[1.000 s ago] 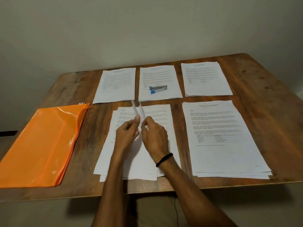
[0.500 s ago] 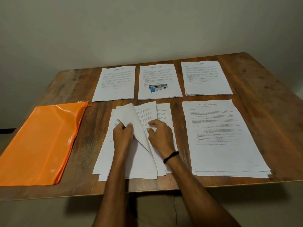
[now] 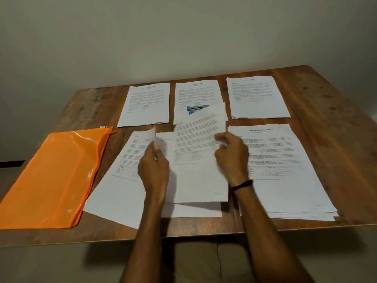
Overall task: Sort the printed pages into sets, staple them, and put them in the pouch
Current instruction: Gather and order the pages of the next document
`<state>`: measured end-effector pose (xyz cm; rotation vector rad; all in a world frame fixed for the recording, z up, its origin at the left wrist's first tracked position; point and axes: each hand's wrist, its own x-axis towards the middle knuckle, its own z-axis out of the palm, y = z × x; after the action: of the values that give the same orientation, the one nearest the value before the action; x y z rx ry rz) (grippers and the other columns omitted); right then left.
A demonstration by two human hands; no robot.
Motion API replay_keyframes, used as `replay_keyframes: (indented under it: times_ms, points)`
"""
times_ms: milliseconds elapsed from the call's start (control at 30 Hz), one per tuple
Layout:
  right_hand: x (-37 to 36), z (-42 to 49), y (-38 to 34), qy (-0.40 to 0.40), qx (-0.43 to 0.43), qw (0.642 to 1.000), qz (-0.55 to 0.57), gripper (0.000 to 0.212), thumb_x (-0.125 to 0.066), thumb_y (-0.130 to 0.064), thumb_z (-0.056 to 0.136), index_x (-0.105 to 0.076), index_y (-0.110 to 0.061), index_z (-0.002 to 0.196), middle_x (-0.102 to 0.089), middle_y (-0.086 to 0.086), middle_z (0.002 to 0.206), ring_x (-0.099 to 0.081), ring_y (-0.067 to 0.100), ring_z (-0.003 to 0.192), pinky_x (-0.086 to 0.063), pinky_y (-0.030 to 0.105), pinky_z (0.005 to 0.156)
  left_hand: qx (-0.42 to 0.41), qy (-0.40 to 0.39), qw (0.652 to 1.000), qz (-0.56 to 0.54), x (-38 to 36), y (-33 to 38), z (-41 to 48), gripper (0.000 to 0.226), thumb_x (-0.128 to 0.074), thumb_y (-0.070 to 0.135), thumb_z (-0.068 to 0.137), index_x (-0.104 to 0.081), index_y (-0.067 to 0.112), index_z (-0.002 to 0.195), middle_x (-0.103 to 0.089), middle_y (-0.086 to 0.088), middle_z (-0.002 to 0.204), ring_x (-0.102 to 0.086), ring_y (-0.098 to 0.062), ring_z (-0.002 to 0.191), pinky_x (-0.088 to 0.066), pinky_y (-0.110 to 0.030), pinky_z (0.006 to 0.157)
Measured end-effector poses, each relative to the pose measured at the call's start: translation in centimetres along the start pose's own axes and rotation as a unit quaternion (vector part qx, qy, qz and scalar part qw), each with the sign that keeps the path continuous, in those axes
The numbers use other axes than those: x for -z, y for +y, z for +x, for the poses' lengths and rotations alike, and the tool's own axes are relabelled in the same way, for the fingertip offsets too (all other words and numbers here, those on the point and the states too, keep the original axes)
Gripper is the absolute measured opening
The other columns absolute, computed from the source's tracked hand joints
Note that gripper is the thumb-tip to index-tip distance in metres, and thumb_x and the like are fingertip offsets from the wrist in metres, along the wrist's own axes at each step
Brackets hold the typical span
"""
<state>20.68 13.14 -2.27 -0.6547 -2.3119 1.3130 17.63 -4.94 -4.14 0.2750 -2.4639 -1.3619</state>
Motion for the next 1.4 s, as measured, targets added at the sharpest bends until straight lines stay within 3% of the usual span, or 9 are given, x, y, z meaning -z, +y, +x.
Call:
replay_keyframes:
  times_ms: [167,400,633,767,900,967,1033,1267,1400]
  points:
    - [5.6,2.1,-0.5,0.094,0.032,0.995,0.005,0.034,-0.057,0.007,0.089,-0.073,-0.015,0.11,-0.072,-0.002,0.116,-0.064,0.016,0.11,-0.045,0.022,0.091,-0.017,-0.203,0.962,0.184,-2.6,-1.3,-0.1,0.052,-0.036,0.044,0.105,-0.058,0.005,0.131,-0.056,-0.017,0.139,-0.049,-0.035,0.132,-0.035,-0.051,0.114]
    - [7.8,3.4,-0.4,0.18,0.031,0.97,0.161,0.031,-0.056,0.008,0.087,-0.072,-0.013,0.104,-0.07,-0.005,0.107,-0.065,0.014,0.108,-0.055,0.023,0.091,0.032,-0.169,0.983,0.067,-0.8,0.4,0.2,0.04,-0.048,0.012,0.104,-0.051,0.005,0.143,-0.047,-0.012,0.151,-0.045,-0.031,0.139,-0.032,-0.036,0.115]
    - [2.4,1.4,0.9,0.067,-0.061,0.977,0.191,0.039,-0.061,0.008,0.084,-0.07,-0.028,0.092,-0.072,-0.003,0.107,-0.067,0.016,0.106,-0.056,0.041,0.095,0.079,-0.08,0.989,0.099,5.8,-3.7,4.5,0.026,-0.053,0.018,0.103,-0.067,0.002,0.116,-0.066,-0.018,0.123,-0.064,-0.03,0.106,-0.048,-0.035,0.084]
    - [-2.6,-2.5,-0.1,-0.036,-0.047,0.983,0.172,0.032,-0.059,0.01,0.089,-0.07,-0.015,0.105,-0.069,0.003,0.115,-0.063,0.014,0.106,-0.055,0.016,0.085,0.151,-0.07,0.986,-0.006,9.2,-6.4,7.0,0.048,-0.046,0.049,0.1,-0.071,0.013,0.081,-0.07,-0.014,0.086,-0.064,-0.03,0.08,-0.053,-0.044,0.079]
    - [-7.4,-6.5,-1.4,-0.104,-0.046,0.984,0.134,0.027,-0.059,0.005,0.093,-0.067,-0.015,0.109,-0.067,0.003,0.125,-0.06,0.02,0.12,-0.049,0.009,0.089,0.163,-0.145,0.976,0.016,10.2,-6.7,7.7,0.055,-0.049,0.066,0.094,-0.076,0.019,0.105,-0.07,-0.006,0.111,-0.063,-0.03,0.106,-0.049,-0.048,0.101]
    - [-8.9,-8.2,-1.9,-0.119,-0.032,0.986,0.11,0.025,-0.06,0.0,0.095,-0.065,-0.016,0.114,-0.066,0.001,0.128,-0.059,0.019,0.122,-0.043,0.001,0.086,0.112,-0.191,0.973,0.072,9.9,-6.8,7.7,0.046,-0.059,0.057,0.094,-0.076,0.016,0.108,-0.07,-0.009,0.113,-0.062,-0.033,0.108,-0.049,-0.039,0.093]
    - [-9.8,-9.4,-2.3,-0.131,-0.021,0.988,0.078,0.027,-0.061,-0.007,0.097,-0.061,-0.019,0.121,-0.063,0.0,0.133,-0.058,0.019,0.124,-0.048,0.014,0.094,0.043,-0.219,0.961,0.162,9.3,-7.0,7.5,0.04,-0.067,0.047,0.091,-0.074,0.01,0.106,-0.07,-0.011,0.113,-0.063,-0.033,0.105,-0.044,-0.034,0.078]
    - [-10.8,-9.7,-2.4,-0.098,0.002,0.986,-0.132,0.071,-0.065,-0.039,0.092,-0.027,-0.02,0.15,-0.041,0.006,0.151,-0.042,0.022,0.134,-0.034,0.035,0.114,0.022,-0.144,0.963,0.226,7.7,-6.9,5.5,0.059,-0.079,0.034,0.084,-0.059,0.012,0.135,-0.052,-0.008,0.147,-0.049,-0.032,0.132,-0.038,-0.048,0.11]
    - [-11.0,-8.3,-3.3,-0.117,-0.06,0.991,-0.034,0.074,-0.072,-0.03,0.089,-0.027,-0.017,0.146,-0.052,0.004,0.14,-0.05,0.024,0.127,-0.037,0.038,0.111,0.024,-0.152,0.96,0.236,7.8,-6.7,5.6,0.059,-0.079,0.032,0.085,-0.058,0.01,0.136,-0.052,-0.011,0.147,-0.049,-0.034,0.132,-0.037,-0.049,0.111]
